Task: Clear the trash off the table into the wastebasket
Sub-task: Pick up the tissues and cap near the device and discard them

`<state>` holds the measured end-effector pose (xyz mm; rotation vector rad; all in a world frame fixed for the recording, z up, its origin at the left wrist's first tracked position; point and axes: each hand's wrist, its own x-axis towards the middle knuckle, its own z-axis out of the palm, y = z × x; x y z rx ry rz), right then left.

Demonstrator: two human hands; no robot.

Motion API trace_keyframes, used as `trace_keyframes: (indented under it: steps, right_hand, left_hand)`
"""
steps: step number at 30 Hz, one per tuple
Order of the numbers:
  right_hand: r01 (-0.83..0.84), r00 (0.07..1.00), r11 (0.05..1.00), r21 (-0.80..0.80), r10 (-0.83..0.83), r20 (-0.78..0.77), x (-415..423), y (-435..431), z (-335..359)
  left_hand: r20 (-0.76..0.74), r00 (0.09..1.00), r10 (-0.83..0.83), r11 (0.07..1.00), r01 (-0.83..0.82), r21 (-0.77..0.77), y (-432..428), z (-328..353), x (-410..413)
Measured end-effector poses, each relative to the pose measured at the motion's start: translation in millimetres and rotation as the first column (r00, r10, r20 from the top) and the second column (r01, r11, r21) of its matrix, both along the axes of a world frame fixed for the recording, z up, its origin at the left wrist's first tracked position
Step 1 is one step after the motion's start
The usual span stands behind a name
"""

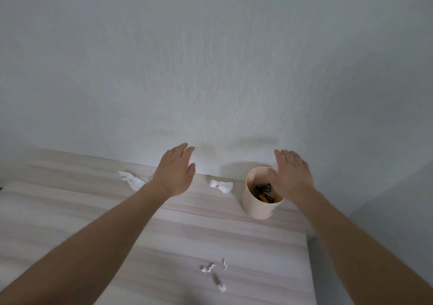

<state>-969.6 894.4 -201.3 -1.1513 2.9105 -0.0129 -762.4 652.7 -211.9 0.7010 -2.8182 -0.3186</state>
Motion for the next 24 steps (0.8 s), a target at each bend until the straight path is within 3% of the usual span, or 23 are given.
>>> trace_keyframes:
  steps: [13, 24]
  right_hand:
    - [-0.080, 0.994, 0.988, -0.135, 0.089, 0.060, 73, -19, 13]
    - [-0.019, 0.996, 0.999, -0.028, 0.021, 0.088, 140, -77, -21]
  left_hand:
    - [0.018, 0.988, 0.157, 0.988, -0.157, 0.002, 7, -1, 109]
    - [0.084, 0.984, 0.158, 0.986, -0.162, 0.045, -94, -59, 173]
